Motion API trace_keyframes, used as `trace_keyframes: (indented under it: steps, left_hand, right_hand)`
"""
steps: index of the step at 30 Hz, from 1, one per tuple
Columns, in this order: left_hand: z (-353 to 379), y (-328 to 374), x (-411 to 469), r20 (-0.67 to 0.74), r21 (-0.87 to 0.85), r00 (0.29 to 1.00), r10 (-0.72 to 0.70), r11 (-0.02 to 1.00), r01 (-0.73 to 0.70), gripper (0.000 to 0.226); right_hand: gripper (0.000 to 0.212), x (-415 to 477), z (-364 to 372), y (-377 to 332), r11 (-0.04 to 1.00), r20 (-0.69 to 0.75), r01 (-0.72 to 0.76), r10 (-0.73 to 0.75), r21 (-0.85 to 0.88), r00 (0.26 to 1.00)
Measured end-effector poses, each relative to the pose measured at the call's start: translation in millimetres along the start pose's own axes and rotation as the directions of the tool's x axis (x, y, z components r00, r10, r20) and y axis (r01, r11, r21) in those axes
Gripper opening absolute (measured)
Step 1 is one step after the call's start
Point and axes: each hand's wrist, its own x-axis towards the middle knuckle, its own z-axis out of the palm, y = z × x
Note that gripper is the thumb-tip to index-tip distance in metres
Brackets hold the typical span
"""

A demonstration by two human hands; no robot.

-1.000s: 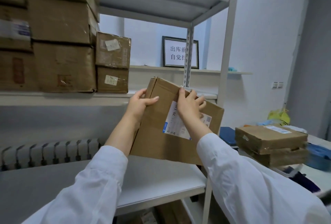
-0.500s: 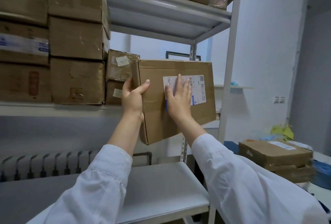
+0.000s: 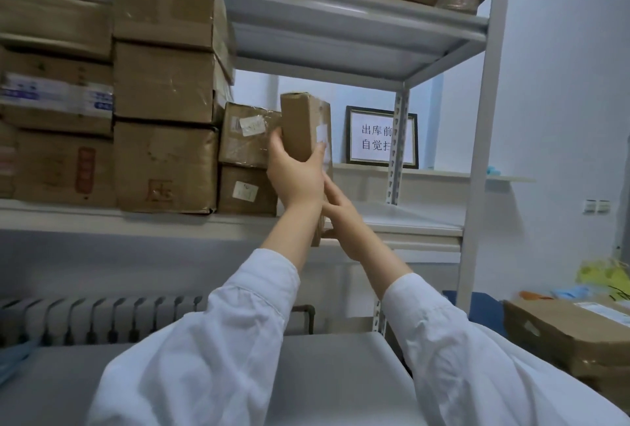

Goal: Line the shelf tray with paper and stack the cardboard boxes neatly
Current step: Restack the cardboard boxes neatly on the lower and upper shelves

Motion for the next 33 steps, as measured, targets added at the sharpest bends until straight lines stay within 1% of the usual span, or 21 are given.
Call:
trace_keyframes:
  steps: [3,5,7,12,15,17,19,20,26,29,30,33]
  left_hand:
    - [10.6,-7.5,10.4,0.103,0.111,0.995,-0.012,0.994,0.001,0.056]
    - [15.8,-14.5,18.3,0.162,0.181,0.987,-0.001,0.983,-0.029,0.059]
    - [16.9,-20.9,23.5,0.198,0.252,0.980,0.017,0.965,-0.068,0.065]
    - [10.0,-32.8,29.6,0.175,0.395,0.984,0.023,0.914,-0.092,0.071]
    - [4.4,-38.9,35.1,0.165,0.528,0.986,0.025,0.842,-0.110,0.071]
    - [1.7,-42.3,37.5,0.181,0.529,0.983,0.014,0.842,-0.109,0.069]
    - [-0.9,-44.6,38.1,0.181,0.506,0.983,0.021,0.855,-0.111,0.066]
    - [-2.2,-45.8,38.3,0.174,0.497,0.984,0.024,0.861,-0.109,0.064]
    - [-6.1,-52.7,36.5,0.144,0.470,0.990,0.006,0.879,-0.074,0.056]
    - [-9.1,-54.7,39.0,0.140,0.470,0.990,0.007,0.880,-0.073,0.052]
    - [-10.5,-55.1,38.7,0.135,0.473,0.991,0.016,0.878,-0.078,0.051]
    - [-15.3,-57.2,39.0,0.128,0.465,0.992,0.011,0.883,-0.070,0.047]
  right_hand:
    - [0.060,14.2,-6.3,7.4,0.998,-0.019,0.020,-0.019,0.057,1.000]
    - [0.054,23.7,-7.5,9.4,0.997,-0.016,0.029,-0.028,0.072,0.999]
    - [0.048,31.8,-6.4,8.6,0.998,-0.023,0.003,-0.002,0.065,1.000]
    - [0.042,51.6,-2.1,17.8,1.000,-0.003,0.016,-0.016,0.017,1.000]
    - [0.044,62.7,7.3,23.9,0.999,-0.042,0.018,-0.020,-0.045,0.999]
    - [0.057,69.3,14.0,31.5,0.997,-0.072,0.022,-0.027,-0.074,0.997]
    - [0.071,77.8,17.1,41.0,0.997,-0.062,0.033,-0.037,-0.077,0.997]
    - [0.071,83.5,17.2,46.1,0.997,-0.057,0.042,-0.045,-0.069,0.997]
    - [0.057,80.8,16.3,38.0,0.995,-0.053,0.041,-0.046,-0.092,0.998]
    - [0.068,83.4,14.5,38.9,0.996,-0.043,0.056,-0.059,-0.069,0.997]
    - [0.068,83.5,14.6,38.5,0.996,-0.039,0.058,-0.060,-0.061,0.997]
    - [0.055,84.4,14.9,39.3,0.997,-0.039,0.075,-0.076,-0.027,0.996]
